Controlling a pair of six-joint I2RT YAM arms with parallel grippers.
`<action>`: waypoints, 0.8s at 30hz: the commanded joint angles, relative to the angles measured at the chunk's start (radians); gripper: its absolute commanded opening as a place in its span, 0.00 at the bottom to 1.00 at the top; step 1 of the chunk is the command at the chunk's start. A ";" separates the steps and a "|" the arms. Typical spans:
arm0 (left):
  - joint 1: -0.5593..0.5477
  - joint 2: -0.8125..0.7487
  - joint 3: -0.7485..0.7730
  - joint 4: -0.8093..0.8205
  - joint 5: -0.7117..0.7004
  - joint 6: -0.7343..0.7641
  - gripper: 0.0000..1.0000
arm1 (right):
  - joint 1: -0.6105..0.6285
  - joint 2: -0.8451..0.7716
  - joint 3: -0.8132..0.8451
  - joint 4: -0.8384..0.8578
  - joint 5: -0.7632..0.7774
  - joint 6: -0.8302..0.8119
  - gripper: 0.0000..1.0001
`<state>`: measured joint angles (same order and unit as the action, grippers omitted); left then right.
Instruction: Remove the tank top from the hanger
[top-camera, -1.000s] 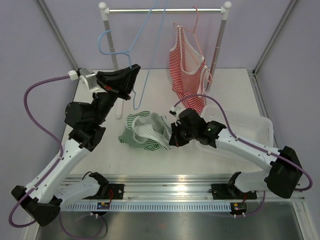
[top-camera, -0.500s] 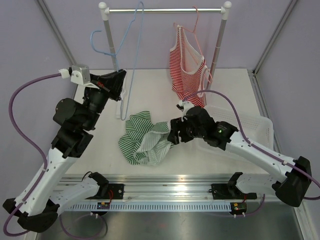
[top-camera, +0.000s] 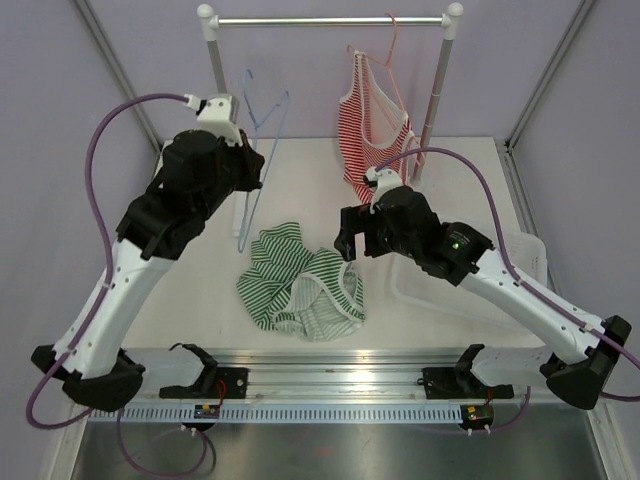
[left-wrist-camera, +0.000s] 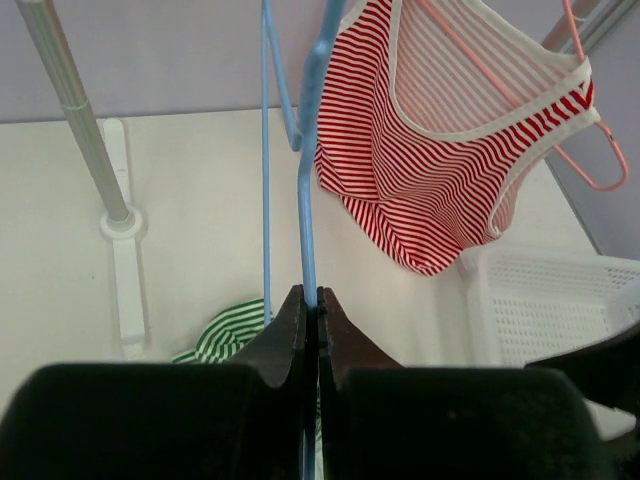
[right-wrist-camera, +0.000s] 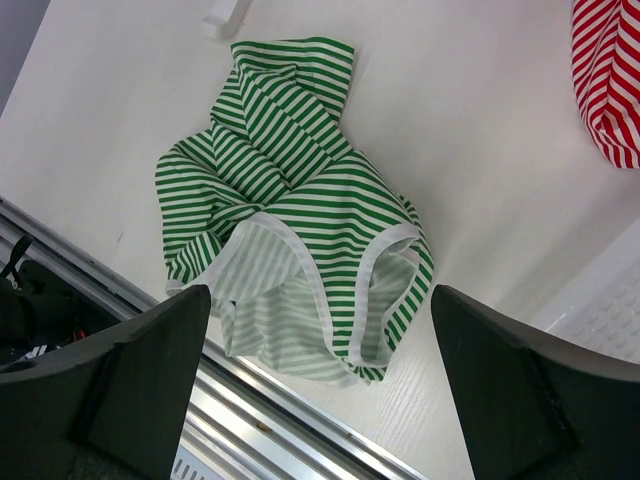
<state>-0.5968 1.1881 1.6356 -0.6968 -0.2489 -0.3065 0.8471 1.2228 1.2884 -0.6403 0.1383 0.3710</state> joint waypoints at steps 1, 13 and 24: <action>0.040 0.128 0.203 -0.105 -0.003 0.033 0.00 | 0.000 -0.069 -0.014 -0.029 0.008 -0.011 0.99; 0.167 0.519 0.644 0.020 0.151 0.098 0.00 | -0.002 -0.166 -0.150 0.059 -0.107 -0.027 0.99; 0.216 0.743 0.808 0.223 0.175 0.150 0.00 | 0.000 -0.135 -0.281 0.157 -0.227 0.028 0.99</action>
<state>-0.3992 1.9202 2.3646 -0.6102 -0.1036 -0.1856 0.8471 1.0737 1.0306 -0.5529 -0.0326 0.3740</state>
